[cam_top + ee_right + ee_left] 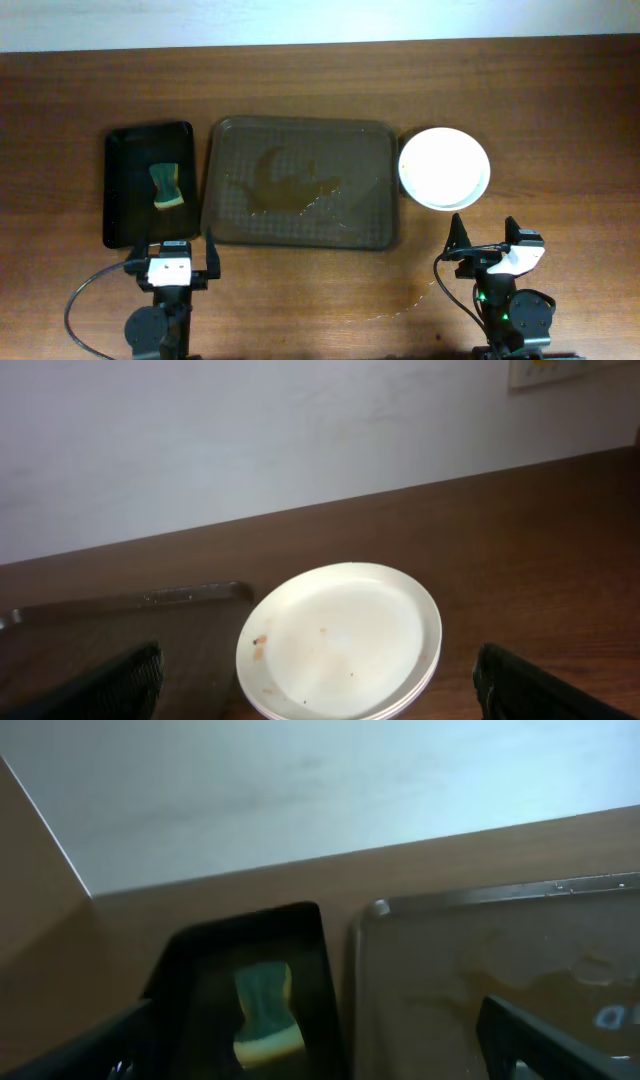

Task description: Clean dirty plates on tray and stack at the side

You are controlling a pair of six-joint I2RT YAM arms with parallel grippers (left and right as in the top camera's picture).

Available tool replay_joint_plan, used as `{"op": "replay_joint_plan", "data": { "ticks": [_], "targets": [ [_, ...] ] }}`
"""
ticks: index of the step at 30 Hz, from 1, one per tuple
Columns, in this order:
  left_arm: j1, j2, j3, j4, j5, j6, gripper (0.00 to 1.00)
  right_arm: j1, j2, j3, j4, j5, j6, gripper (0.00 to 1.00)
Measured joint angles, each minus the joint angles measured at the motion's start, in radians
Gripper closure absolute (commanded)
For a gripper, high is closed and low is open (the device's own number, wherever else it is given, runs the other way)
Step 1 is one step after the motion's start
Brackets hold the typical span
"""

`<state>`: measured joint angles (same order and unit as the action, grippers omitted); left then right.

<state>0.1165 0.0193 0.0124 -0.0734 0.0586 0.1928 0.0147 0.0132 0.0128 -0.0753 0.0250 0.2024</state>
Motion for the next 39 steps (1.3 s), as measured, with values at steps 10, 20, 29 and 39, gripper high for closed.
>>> {"op": "replay_joint_plan", "data": {
  "ticks": [10, 20, 29, 39],
  "targets": [
    [-0.005, -0.004, 0.000, -0.001, -0.007, 0.028, 0.01, 0.000, 0.000, 0.000, 0.000, 0.000, 0.000, 0.01],
    [-0.005, -0.004, 0.000, -0.001, -0.007, 0.028, 0.01, 0.000, 0.000, 0.000, 0.000, 0.000, 0.000, 0.02],
    [-0.005, -0.004, 0.000, -0.001, -0.007, 0.028, 0.01, 0.000, 0.000, 0.000, 0.000, 0.000, 0.000, 0.01],
    [-0.005, -0.004, 0.000, -0.001, -0.007, 0.028, 0.01, 0.000, 0.000, 0.000, 0.000, 0.000, 0.000, 0.02]
  ]
}}
